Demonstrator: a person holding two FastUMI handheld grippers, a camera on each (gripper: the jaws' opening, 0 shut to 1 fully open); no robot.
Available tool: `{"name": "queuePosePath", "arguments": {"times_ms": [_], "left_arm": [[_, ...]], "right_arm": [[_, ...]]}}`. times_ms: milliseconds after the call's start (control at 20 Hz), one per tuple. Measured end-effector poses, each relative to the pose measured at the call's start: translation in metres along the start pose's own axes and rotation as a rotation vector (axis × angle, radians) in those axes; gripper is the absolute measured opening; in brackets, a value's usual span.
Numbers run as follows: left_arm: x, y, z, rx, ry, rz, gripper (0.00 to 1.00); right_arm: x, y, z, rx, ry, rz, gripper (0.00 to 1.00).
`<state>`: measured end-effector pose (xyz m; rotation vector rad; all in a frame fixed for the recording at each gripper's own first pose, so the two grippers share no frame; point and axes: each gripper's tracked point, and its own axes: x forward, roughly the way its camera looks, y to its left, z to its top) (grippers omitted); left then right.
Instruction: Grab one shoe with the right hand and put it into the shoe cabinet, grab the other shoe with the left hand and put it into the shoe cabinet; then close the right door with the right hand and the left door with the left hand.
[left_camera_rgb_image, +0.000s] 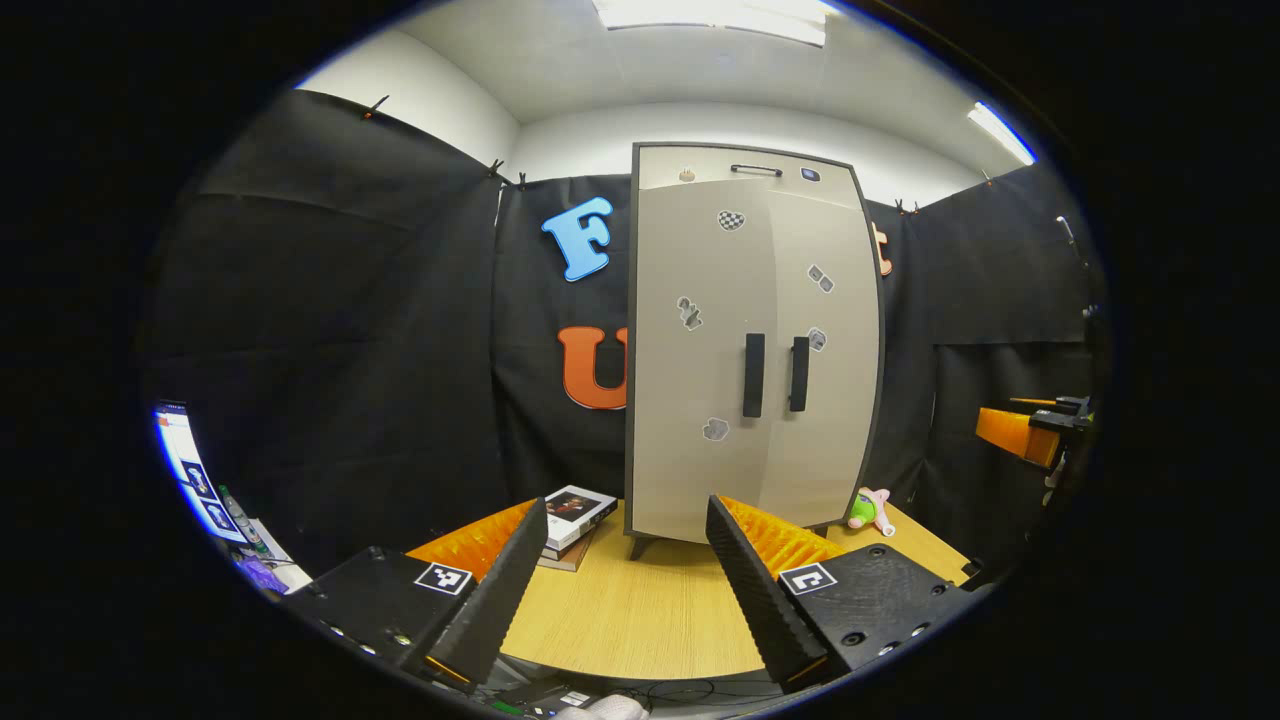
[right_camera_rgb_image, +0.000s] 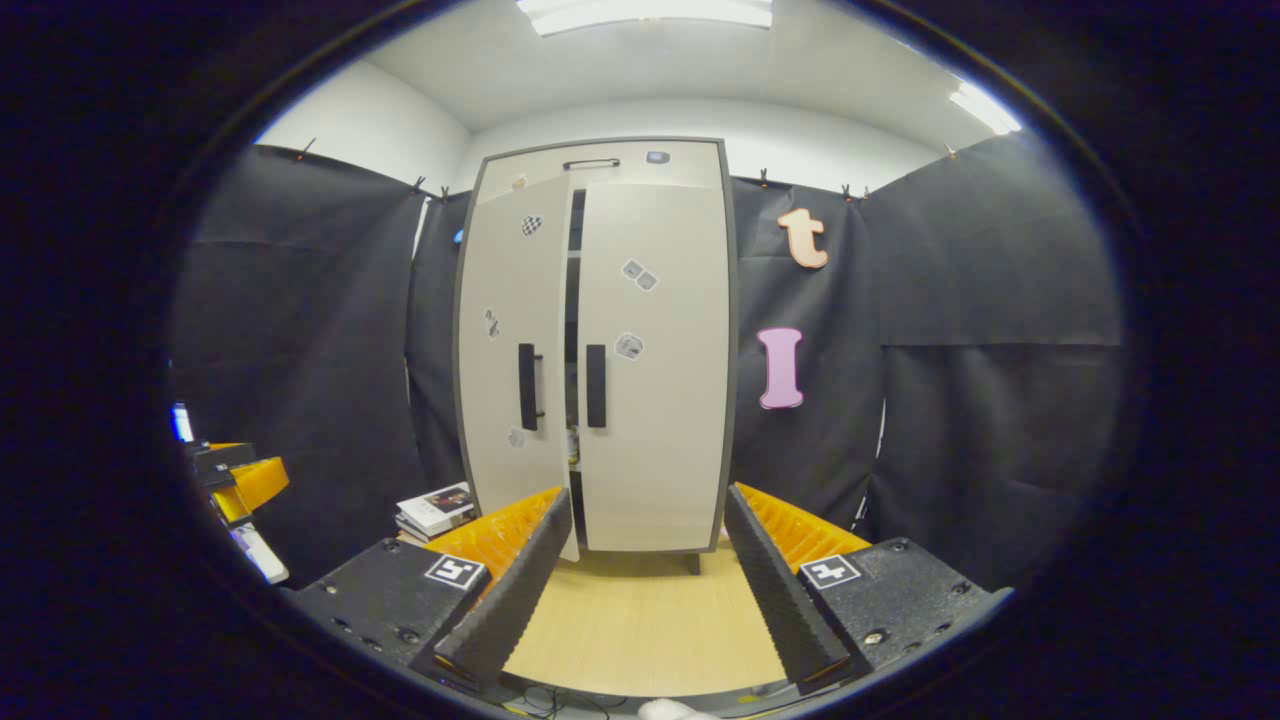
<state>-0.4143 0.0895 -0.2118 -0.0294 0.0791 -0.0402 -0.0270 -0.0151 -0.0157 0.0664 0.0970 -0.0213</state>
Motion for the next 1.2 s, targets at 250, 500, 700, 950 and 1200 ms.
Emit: {"name": "queuePosePath", "arguments": {"times_ms": [250,500,700,950,1200], "left_arm": [[0.007,-0.031,0.004,-0.01,-0.001,-0.009,0.95],[0.016,-0.052,0.013,0.007,-0.008,-0.029,0.95],[0.018,-0.062,0.013,0.002,-0.004,-0.043,0.95],[0.018,-0.055,0.012,-0.001,0.001,-0.028,0.95],[0.016,-0.041,0.005,0.002,0.013,-0.002,0.96]], "right_arm": [[0.001,-0.013,0.002,-0.009,0.008,0.024,1.0],[0.002,-0.028,0.006,0.002,-0.002,0.028,1.0],[0.004,-0.03,0.004,-0.001,0.005,0.035,1.0],[0.004,-0.02,0.002,0.007,0.012,0.052,0.99],[0.004,-0.012,0.009,0.011,-0.005,0.065,1.0]]}}
